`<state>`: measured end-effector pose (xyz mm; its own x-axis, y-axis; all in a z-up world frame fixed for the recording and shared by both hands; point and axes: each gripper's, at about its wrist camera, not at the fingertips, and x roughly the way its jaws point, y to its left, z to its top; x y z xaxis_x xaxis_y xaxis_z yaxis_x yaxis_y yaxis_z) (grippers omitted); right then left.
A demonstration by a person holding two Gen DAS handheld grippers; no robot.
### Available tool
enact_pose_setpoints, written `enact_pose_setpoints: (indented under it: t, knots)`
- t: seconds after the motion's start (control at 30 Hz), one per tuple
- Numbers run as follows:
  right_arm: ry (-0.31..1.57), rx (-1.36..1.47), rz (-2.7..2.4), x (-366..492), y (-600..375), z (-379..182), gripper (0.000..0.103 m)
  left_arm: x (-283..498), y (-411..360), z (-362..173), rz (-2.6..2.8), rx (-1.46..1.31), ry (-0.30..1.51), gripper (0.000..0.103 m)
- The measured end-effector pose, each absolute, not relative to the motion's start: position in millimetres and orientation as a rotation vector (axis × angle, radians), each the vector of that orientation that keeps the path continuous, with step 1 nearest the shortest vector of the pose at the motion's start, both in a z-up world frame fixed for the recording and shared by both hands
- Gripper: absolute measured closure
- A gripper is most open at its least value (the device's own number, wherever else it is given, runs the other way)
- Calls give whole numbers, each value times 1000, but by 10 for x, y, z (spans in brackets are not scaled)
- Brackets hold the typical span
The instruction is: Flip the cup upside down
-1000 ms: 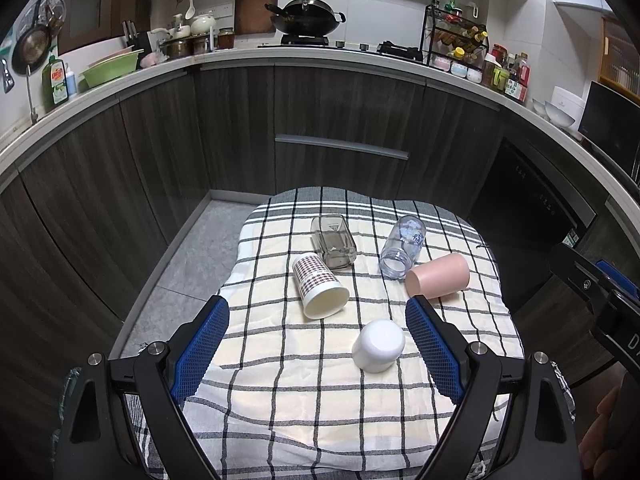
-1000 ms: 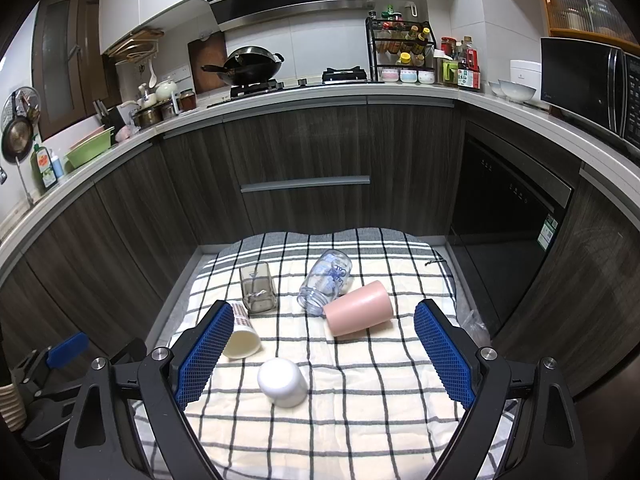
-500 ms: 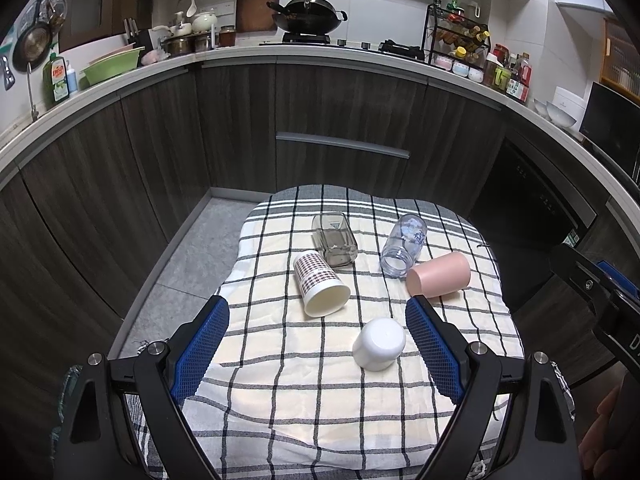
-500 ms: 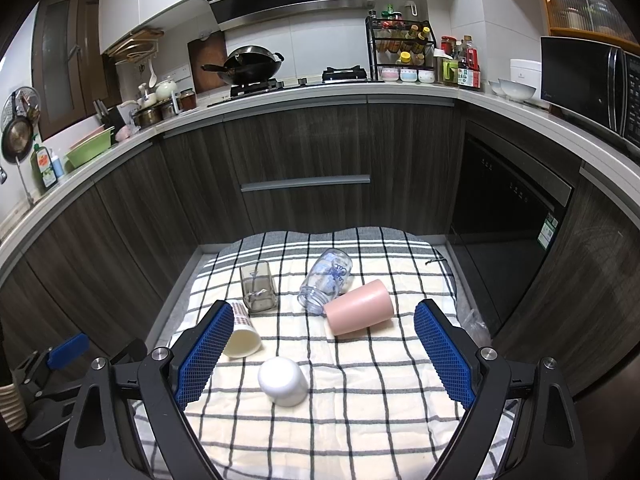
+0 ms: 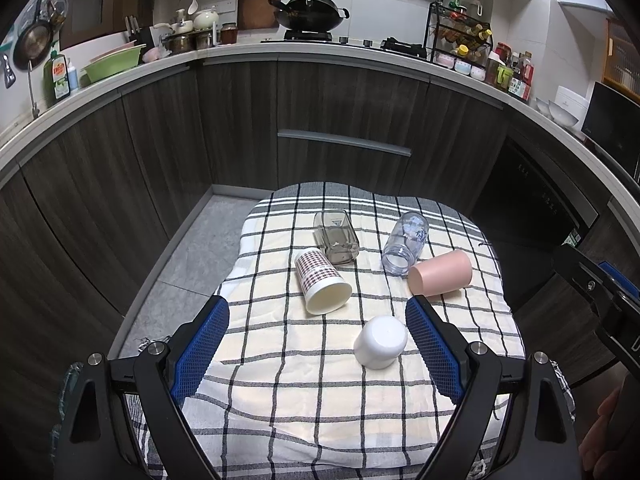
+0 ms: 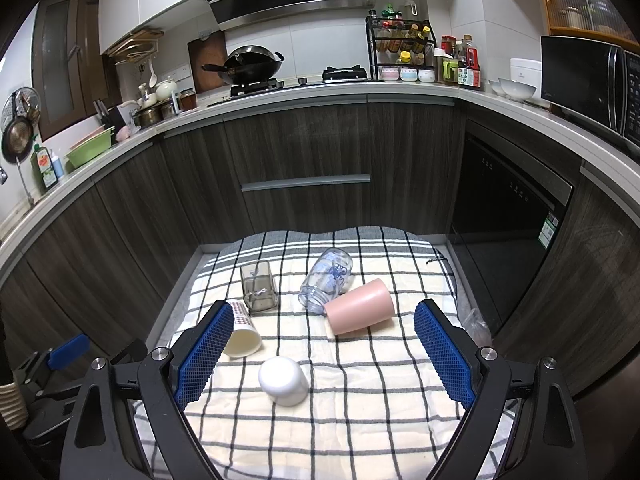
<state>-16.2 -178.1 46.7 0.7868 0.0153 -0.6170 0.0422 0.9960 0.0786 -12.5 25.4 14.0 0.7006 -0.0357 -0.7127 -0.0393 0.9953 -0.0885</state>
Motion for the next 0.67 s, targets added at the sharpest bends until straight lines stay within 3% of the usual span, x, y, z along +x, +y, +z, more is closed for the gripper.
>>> enact_pose_setpoints:
  t: [0.67]
  knots:
    - [669,90,-15,-167,-1768,457,11,-166,204,194,5,-87,773,9]
